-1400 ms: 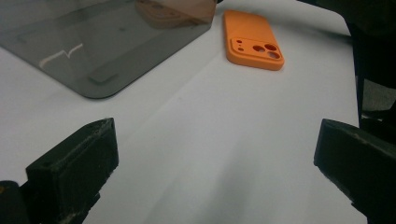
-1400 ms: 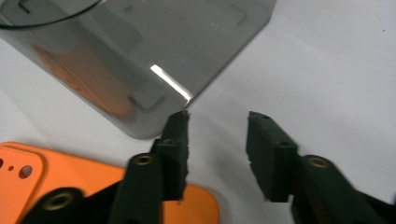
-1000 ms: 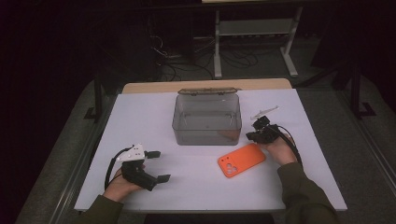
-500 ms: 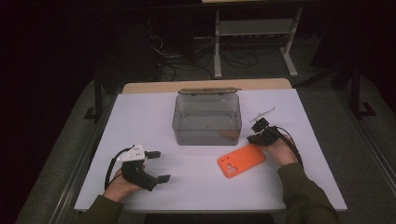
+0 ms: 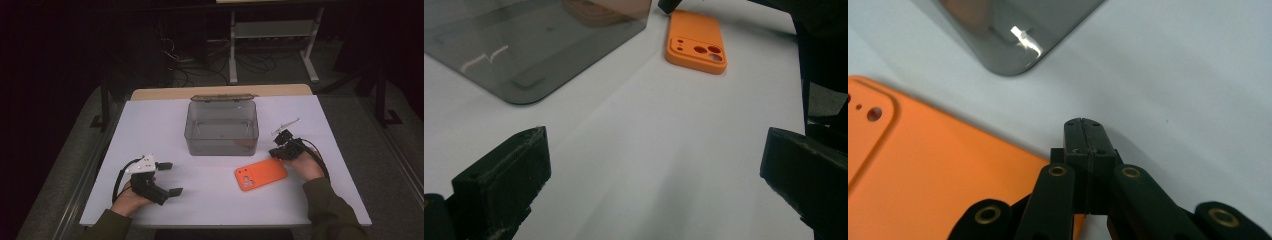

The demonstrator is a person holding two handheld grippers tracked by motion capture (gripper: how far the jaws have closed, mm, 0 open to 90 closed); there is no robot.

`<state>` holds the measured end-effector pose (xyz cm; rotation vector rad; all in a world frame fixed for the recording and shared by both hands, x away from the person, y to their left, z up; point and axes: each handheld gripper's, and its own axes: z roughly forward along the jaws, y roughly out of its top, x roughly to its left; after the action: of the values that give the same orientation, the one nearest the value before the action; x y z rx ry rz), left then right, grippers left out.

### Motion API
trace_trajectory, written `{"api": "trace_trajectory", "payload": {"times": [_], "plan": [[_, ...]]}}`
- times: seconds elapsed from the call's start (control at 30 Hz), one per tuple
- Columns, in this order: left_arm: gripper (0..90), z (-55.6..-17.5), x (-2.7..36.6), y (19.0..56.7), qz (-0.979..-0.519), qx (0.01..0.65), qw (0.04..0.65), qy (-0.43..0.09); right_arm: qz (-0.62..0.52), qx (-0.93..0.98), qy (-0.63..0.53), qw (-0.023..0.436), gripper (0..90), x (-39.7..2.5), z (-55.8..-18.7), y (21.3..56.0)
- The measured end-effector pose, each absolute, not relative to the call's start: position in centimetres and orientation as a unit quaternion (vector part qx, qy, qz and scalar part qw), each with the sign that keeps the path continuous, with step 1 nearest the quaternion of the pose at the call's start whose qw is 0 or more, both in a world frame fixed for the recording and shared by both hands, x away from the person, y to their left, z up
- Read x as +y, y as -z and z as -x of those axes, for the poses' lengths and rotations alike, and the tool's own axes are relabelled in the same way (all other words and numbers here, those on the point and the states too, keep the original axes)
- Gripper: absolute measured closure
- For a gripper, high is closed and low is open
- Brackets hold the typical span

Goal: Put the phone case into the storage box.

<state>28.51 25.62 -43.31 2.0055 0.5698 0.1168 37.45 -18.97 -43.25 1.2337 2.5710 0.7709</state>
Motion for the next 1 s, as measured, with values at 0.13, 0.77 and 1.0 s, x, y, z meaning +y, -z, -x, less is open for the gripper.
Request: {"api": "trace_trajectory", "payload": {"times": [0.13,0.77,1.0], "plan": [[0.0,-28.5,25.6,43.3,-0.83,0.235,0.503,-0.048,-0.413,0.868,-0.261,0.091,89.2,-19.4,-36.7,43.3],[0.0,-28.4,25.4,43.3,-0.832,0.231,0.502,-0.046,-0.391,0.876,-0.275,0.07,89.2,-20.3,-32.4,43.3],[0.0,-28.4,25.4,43.3,-0.832,0.23,0.502,-0.045,-0.384,0.877,-0.281,0.065,89.2,-19.9,-30.9,43.4]]}}
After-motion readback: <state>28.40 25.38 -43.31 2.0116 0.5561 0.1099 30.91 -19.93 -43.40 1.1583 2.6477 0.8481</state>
